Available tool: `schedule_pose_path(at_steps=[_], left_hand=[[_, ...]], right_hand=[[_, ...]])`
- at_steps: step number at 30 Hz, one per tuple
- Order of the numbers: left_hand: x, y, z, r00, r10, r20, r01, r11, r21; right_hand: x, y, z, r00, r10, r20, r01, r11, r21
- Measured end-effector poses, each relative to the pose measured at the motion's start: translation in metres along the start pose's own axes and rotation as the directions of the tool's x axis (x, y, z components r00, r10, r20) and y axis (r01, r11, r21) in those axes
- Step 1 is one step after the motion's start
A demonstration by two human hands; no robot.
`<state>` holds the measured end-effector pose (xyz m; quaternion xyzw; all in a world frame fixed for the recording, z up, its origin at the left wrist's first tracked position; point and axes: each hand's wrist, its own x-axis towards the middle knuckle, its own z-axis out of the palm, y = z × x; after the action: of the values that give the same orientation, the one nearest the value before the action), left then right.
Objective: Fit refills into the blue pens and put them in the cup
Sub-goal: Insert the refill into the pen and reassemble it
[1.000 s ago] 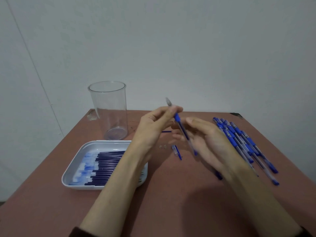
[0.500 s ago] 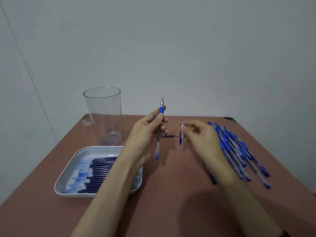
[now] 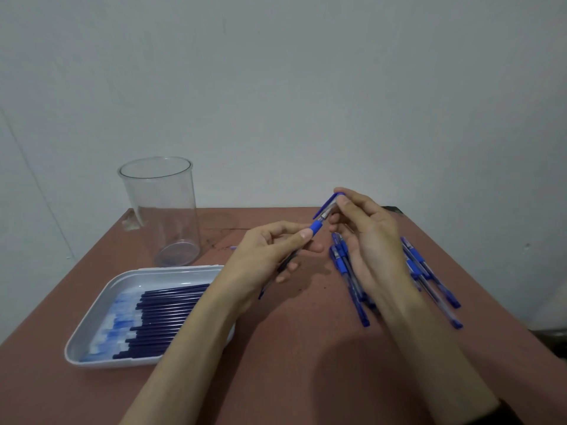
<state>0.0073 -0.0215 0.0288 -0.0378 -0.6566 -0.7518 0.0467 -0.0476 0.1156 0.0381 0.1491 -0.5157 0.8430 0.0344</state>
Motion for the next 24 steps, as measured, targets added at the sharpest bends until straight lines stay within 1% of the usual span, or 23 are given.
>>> schedule_pose_path(at_steps=[3,5,15,20,22,24], left_hand=[[0.001,0.001,0.000,1.000,0.002,-0.022,-0.002,1.000,-0.025],[0.002,0.001,-0.001,0.999,0.007,-0.048,-0.010,0.999,-0.052],[0.002,0.002,-0.003,0.992,0.048,-0.115,-0.053,0.998,-0.044],[0.002,0.001,0.000,0.990,0.087,-0.114,-0.094,0.994,-0.058],[0.003,0.000,0.005,0.984,0.139,-0.109,-0.139,0.990,0.009],[0.005,-0.002,0.009,0.974,0.191,-0.125,-0.172,0.973,0.154]], right_hand=[[-0.003,0.001,0.001,0.999,-0.033,0.026,0.036,0.989,-0.142],[-0.004,0.001,0.001,0.998,-0.037,0.043,0.044,0.982,-0.182],[-0.006,0.004,0.003,0.992,-0.081,0.096,0.100,0.972,-0.212],[-0.006,0.004,0.007,0.991,-0.072,0.115,0.089,0.983,-0.158],[-0.005,0.004,0.007,0.993,-0.066,0.102,0.081,0.986,-0.148],[-0.004,0.004,0.006,0.993,-0.051,0.106,0.067,0.986,-0.154]])
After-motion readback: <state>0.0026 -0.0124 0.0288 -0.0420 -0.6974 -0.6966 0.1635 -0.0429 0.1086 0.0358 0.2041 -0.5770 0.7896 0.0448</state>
